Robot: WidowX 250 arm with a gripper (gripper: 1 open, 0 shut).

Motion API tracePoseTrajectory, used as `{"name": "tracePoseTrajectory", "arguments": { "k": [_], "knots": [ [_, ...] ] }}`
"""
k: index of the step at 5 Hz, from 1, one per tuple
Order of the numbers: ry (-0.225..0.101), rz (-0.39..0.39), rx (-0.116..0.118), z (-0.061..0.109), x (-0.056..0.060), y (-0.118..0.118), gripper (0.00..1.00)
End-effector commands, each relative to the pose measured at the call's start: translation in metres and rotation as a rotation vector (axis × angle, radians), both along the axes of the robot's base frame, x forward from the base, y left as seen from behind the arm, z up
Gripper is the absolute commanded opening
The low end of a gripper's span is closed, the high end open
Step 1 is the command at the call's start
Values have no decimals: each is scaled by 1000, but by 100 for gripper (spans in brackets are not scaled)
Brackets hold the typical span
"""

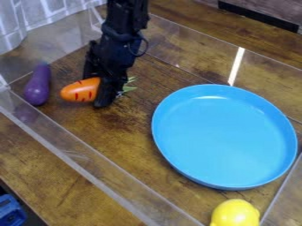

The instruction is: Move the carrot to the right side

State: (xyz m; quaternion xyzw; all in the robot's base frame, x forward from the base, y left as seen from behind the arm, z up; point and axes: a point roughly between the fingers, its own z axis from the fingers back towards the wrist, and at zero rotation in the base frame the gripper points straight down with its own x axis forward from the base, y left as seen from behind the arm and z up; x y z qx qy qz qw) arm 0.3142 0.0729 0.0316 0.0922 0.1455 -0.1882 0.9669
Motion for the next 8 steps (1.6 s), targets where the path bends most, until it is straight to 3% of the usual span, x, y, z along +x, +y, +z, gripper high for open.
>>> {"name": "tracePoseTrajectory", "arguments": {
  "k": [1,3,5,6,7,8],
  "knots": [
    [-106,53,34,36,11,16,0],
    [-107,32,72,61,-1,24,0],
    [-130,-23,89,75,8,13,0],
    [-143,-59,96,90,11,13,0],
    [-179,-109,109,116,14,4,0],
    [-203,-61,136,134,11,-22,0]
  ]
}}
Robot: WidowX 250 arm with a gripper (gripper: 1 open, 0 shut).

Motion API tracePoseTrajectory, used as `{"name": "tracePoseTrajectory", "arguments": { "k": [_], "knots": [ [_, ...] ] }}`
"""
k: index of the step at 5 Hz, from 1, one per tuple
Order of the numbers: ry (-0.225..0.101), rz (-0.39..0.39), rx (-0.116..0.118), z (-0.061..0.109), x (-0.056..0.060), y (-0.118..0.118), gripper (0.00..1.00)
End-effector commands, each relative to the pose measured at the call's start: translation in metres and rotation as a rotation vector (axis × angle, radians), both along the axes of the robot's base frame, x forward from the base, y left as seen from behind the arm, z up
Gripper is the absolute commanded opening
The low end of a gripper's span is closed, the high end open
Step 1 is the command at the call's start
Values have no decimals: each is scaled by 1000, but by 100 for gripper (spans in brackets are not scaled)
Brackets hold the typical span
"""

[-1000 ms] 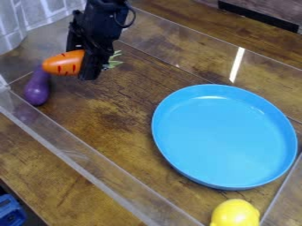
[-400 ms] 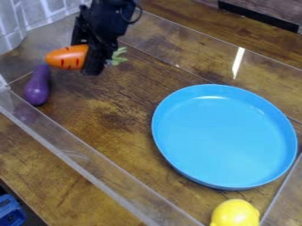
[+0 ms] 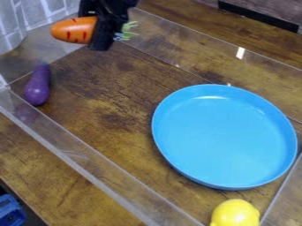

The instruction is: Move the carrot to the right side

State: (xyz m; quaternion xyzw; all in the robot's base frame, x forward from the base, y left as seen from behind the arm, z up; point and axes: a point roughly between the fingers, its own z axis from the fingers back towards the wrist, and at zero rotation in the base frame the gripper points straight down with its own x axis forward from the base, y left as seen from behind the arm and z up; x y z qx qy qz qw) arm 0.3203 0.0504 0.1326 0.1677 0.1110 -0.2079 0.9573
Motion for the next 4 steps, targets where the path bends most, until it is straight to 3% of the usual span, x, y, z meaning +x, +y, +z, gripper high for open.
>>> {"name": "tracePoseTrajectory", "arguments": {
  "k": [1,2,3,4],
  "knots": [
    [-132,12,-16,36,-1,-42,0],
    [-133,-3,-41,34,-12,-91,0],
    [-134,-74,-65,26,-15,-134,0],
    [-137,-68,-72,18,-12,-161,0]
  ]
}}
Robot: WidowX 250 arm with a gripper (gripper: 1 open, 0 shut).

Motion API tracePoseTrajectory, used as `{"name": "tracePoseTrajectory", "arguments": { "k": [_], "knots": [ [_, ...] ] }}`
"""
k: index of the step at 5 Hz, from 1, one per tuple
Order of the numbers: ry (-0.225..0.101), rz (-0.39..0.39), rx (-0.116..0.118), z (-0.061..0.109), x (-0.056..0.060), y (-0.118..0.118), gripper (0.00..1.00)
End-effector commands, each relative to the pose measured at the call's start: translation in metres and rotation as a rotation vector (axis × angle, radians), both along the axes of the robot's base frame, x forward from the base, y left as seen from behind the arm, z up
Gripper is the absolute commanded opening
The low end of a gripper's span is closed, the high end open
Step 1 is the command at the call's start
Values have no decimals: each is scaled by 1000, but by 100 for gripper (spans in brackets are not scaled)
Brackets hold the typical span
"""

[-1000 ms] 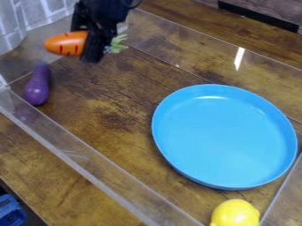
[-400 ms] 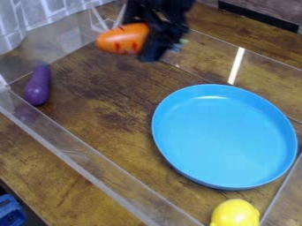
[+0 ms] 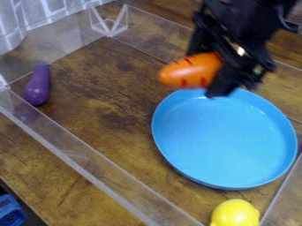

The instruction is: Move the carrot to the right side

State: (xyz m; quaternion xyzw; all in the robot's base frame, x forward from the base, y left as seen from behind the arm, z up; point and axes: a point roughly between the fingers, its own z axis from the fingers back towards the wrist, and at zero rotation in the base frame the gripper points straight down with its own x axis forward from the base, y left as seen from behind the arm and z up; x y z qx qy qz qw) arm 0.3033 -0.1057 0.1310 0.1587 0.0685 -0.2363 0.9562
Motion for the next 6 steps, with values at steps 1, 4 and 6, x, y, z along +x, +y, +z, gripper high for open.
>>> {"name": "tracePoseTrajectory", "arguments": {
  "k": [1,4,6],
  "knots": [
    [-66,-7,-44,15,0,-18,0],
    [-53,-53,-88,-1,-9,10,100],
    [-60,-106,-125,-37,-6,30,100]
  ]
}}
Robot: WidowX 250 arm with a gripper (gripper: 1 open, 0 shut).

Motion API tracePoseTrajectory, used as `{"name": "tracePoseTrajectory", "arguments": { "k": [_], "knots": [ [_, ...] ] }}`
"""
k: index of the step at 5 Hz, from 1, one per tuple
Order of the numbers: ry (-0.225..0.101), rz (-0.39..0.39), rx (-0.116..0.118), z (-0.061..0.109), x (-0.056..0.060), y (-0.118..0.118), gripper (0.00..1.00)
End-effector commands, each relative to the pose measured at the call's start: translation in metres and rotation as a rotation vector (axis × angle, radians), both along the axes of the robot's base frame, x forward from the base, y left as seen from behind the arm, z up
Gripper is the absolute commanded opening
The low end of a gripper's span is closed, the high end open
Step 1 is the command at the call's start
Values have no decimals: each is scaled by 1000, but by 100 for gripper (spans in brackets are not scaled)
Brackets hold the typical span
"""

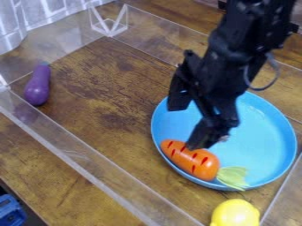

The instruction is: Move the carrot to the right side

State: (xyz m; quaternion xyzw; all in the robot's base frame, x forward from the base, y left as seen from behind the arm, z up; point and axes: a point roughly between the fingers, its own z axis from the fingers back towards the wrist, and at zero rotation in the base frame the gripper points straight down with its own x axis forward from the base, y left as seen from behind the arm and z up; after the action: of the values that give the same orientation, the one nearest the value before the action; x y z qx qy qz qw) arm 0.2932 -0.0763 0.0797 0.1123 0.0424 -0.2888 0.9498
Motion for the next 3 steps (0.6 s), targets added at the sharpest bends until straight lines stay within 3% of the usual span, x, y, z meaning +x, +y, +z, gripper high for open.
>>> {"name": "tracePoseTrajectory", "arguments": {
  "k": [1,3],
  "knots": [
    [-46,-17,-41,-4,12,11,100],
    [-53,-101,-61,-37,24,-8,100]
  ]
}}
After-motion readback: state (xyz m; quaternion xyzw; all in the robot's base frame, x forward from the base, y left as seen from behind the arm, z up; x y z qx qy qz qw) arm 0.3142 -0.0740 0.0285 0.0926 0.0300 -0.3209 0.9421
